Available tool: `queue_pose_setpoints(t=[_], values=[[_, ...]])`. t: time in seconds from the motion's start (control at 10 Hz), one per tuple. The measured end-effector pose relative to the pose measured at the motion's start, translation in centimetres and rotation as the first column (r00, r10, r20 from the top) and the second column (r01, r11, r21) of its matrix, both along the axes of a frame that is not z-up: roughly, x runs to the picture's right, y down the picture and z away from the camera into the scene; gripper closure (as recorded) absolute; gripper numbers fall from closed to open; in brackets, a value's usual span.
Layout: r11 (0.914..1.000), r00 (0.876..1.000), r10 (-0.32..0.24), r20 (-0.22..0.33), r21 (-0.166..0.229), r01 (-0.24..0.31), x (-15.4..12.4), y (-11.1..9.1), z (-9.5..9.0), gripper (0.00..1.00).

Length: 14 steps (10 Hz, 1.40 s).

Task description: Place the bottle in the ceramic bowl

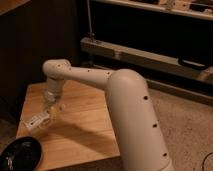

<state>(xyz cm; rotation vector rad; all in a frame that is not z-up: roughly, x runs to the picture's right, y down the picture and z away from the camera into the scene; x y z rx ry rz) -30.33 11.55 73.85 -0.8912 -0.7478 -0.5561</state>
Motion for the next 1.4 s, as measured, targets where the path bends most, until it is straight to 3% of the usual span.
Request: queue_pose_setpoints(t=[0.2, 0.3, 0.5, 0.7, 1.0, 1.3, 1.4], values=[[0.9991, 0.997, -0.043, 0.064, -0.001, 0.043, -1.2, 0.9, -2.6, 0.94], [0.9969, 0.992, -0.077, 0.100, -0.007, 0.078, -2.1, 2.4, -3.8, 0.94], [0.9893, 0.976, -0.140, 0.164, -0.018, 0.145, -4.0, 5.5, -5.5, 0.94], [0.9746, 0.949, -0.210, 0.237, -0.027, 0.222, -5.9, 8.6, -7.1, 0.94], [0.9521, 0.913, -0.280, 0.296, -0.036, 0.304, -7.1, 10.9, -7.5, 0.94], [0.9351, 0.894, -0.320, 0.315, -0.047, 0.351, -7.7, 12.4, -6.6, 0.93], [0.9276, 0.887, -0.337, 0.317, -0.049, 0.370, -7.8, 13.0, -6.3, 0.88]])
